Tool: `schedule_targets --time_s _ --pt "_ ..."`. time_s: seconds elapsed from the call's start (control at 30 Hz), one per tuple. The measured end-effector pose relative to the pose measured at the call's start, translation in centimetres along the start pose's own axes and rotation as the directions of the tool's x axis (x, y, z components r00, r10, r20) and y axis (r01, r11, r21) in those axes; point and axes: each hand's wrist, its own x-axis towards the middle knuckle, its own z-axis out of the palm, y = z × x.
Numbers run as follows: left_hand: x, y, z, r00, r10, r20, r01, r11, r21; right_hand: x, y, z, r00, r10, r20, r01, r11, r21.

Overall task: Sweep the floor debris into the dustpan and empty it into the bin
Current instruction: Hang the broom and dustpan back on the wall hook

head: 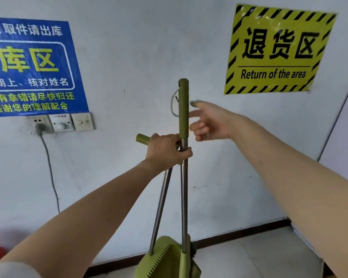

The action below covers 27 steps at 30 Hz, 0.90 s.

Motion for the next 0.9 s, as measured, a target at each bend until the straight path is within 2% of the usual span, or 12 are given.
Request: schedule_targets --time_s 0.07,0.1,0.17,0.27,0.33,0.37,0.57,0.63,0.8,0.9 --pt "1.6 -0.4 -0.8 1.0 0.003 -0.024 -0.003 1.0 0.013 1.9 3.8 -1.7 0.985 -0.057 -0.163 0.065 0.997 0.042" --pt "2.4 -0.7 -1.3 0.999 -0.003 -0.035 0.003 1.0 0.02 2.9 6.0 -2.3 0.98 -0.068 -0.187 0.075 0.997 0.027" --pt "3.9 -1.2 -2.1 0.997 -0.026 -0.069 0.029 0.999 0.038 4.5 9.8 -2.2 0.991 -0.079 -0.111 0.07 0.995 -0.077" --pt "5.7 -1.5 -2.7 0.99 -0.064 -0.124 0.077 0.992 0.1 6.2 11.8 -0.2 0.993 -0.112 0.033 0.116 0.909 -0.4" --pt "6.3 -1.8 -2.7 0.986 -0.101 -0.136 0.118 0.986 0.122 7.0 11.3 0.6 0.968 -0.249 -0.007 0.206 0.813 -0.544" --pt "6.5 -1.8 -2.8 0.983 -0.111 -0.144 0.13 0.983 0.13 7.3 10.9 0.7 0.95 -0.311 -0.021 0.246 0.789 -0.564" --pt "7.0 -2.0 -3.1 0.975 -0.16 -0.155 0.183 0.972 0.146 8.2 7.9 0.1 0.857 -0.515 0.013 0.468 0.767 -0.44" --pt "6.8 -2.1 -2.9 0.958 -0.218 -0.187 0.237 0.968 0.085 8.8 7.2 -0.2 0.855 -0.515 0.061 0.483 0.748 -0.454" --pt "6.7 -2.5 -2.3 0.937 -0.308 -0.164 0.304 0.951 -0.048 9.6 8.1 -0.3 0.848 -0.528 0.039 0.501 0.777 -0.381" --pt "6.9 -2.1 -1.9 0.939 -0.308 -0.153 0.293 0.949 -0.113 10.1 8.6 -0.9 0.891 -0.444 0.1 0.448 0.817 -0.362"
